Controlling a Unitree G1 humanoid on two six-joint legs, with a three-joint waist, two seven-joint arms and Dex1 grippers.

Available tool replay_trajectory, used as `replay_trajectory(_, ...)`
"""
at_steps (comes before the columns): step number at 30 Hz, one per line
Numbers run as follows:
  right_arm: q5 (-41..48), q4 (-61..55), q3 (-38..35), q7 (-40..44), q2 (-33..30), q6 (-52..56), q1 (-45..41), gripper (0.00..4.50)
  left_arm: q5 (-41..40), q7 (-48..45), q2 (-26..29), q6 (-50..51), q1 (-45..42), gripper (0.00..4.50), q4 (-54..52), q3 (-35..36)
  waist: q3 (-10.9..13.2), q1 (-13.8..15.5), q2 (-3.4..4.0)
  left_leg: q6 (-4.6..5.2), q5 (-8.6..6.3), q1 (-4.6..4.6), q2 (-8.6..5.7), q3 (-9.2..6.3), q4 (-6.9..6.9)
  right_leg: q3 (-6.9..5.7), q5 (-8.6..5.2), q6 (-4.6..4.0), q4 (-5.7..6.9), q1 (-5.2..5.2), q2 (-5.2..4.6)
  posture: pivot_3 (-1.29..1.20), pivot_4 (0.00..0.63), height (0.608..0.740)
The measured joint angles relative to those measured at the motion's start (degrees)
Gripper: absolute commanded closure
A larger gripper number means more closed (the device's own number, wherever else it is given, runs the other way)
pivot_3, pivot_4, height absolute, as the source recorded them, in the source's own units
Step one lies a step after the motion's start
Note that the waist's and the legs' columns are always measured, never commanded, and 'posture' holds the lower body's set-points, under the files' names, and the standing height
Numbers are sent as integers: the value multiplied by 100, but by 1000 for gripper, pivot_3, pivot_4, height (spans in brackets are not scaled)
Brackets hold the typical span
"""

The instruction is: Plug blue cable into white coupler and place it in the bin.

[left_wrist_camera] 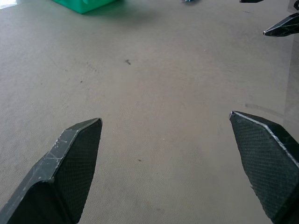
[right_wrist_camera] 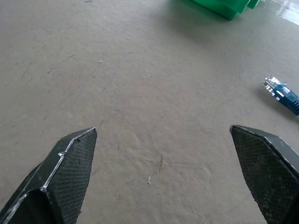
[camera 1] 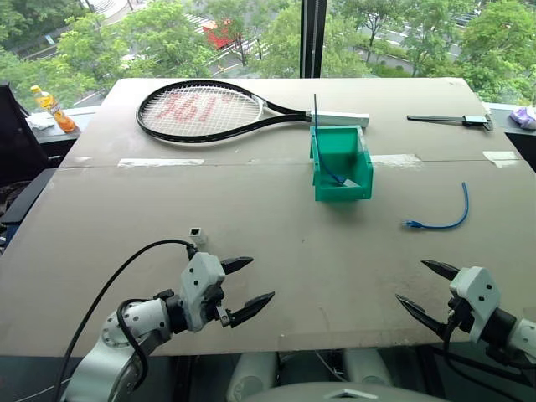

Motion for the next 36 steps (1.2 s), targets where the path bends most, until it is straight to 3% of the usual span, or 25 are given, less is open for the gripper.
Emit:
replay_trajectory(8,283,-169,-48,-189,-428,951,-761,0,-239,-28,-88,58,-533,24,10,3,4,26,1,1,0,0,0,2,1,-3,0,0,0,-1,2,0,150,740)
replay_trajectory(11,451,-103,-22,1,-1189,1727,-1402,0,-396,-168,-43,144,-687,24,-10,-48,11,20,8,3,-1,-6,-3,11,2,2,1,-1,-1,-7,22,0,150,740)
replay_trajectory(13,494,208,91,426,-2018,2169,-2132,0,-445,-379,94,147,-834,24,-105,-178,19,19,9,6,-1,-3,-4,18,4,5,2,0,-1,-6,22,0,150,740)
replay_trajectory(17,497,593,275,746,-2444,2428,-2762,0,-446,-545,170,137,-946,24,-177,-275,20,27,4,6,-2,-4,-2,13,2,0,1,-1,-4,-6,27,0,150,740)
replay_trajectory(21,87,2282,1618,1690,-2655,2391,-4576,0,-454,-715,261,167,-1197,24,-292,-422,42,13,5,8,-2,-13,-3,22,5,4,7,-9,-7,-13,30,0,150,740)
replay_trajectory(26,-622,3904,2461,2152,-2364,1862,-5809,0,-536,-650,258,340,-1386,24,-441,-486,49,20,4,11,-4,-17,-4,22,3,6,17,-24,-7,-17,30,0,150,740)
replay_trajectory(29,-946,4693,2765,2346,-2113,1509,-6241,831,-565,-559,246,405,-1455,0,-505,-525,51,33,7,11,-4,-22,-5,21,3,6,17,-26,-8,-19,29,0,150,740)
replay_trajectory(36,-1176,5213,2905,2748,-1971,1100,-6502,4282,-560,-480,205,384,-1492,0,-494,-531,51,29,7,12,-4,-14,-6,23,5,8,19,-26,-8,-12,26,0,150,740)
